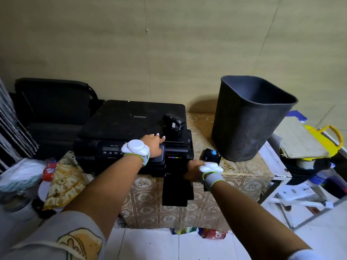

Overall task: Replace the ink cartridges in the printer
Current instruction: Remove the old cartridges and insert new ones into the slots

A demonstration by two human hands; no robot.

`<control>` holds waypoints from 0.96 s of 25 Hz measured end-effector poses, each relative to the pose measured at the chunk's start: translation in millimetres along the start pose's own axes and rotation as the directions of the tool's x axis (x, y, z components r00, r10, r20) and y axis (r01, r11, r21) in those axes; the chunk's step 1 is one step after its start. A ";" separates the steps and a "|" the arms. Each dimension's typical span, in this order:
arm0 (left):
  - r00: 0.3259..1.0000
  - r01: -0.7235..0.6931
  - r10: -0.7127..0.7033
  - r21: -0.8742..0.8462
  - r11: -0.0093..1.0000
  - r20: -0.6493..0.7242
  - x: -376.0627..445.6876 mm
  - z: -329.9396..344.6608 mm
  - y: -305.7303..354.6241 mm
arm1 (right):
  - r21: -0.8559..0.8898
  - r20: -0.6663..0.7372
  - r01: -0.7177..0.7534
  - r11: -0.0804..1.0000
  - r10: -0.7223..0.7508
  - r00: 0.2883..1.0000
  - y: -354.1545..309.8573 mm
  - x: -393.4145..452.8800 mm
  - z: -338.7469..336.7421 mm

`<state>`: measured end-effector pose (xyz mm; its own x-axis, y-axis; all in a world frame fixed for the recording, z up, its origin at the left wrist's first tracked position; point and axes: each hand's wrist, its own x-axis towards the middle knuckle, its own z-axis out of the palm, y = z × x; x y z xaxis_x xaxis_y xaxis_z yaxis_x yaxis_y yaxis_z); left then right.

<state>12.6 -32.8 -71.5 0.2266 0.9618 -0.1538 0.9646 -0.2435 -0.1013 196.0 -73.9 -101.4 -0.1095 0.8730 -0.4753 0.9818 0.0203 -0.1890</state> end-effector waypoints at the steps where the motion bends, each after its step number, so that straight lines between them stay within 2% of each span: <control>1: 1.000 0.003 -0.003 0.010 1.000 -0.002 1.0 -0.5 0.4 | -0.034 -0.017 0.024 0.999 -0.025 1.000 3.4 -2.2 -6.6; 6: 1.000 0.023 -0.022 -0.022 1.000 0.020 4.1 -2.8 -3.2 | -0.175 -0.183 0.093 0.980 -0.125 0.975 2.7 -9.4 -46.4; 11: 0.998 0.068 -0.068 -0.089 0.994 0.006 -1.0 -6.4 -9.6 | -0.239 -0.315 0.149 0.960 -0.222 0.923 -8.0 -9.5 -79.8; 15: 0.991 0.130 -0.133 -0.104 0.986 -0.025 -8.6 -16.7 -22.9 | -0.235 -0.401 0.202 0.951 -0.284 0.871 -24.1 -2.2 -88.9; 20: 0.984 0.142 -0.159 -0.190 0.971 -0.078 -16.6 -29.1 -28.2 | -0.191 -0.503 0.268 0.944 -0.329 0.799 -54.4 10.2 -84.2; 24: 0.919 0.276 -0.326 -0.230 0.933 -0.220 -16.0 -36.3 -28.2 | -0.148 -0.499 0.304 0.941 -0.337 0.799 -71.4 22.9 -78.6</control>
<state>-13.3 -36.8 -30.5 -0.0762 0.9912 0.1079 0.9938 0.0668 0.0886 135.6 -17.1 -31.3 -0.3409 0.9333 0.1127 0.9134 0.3572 -0.1951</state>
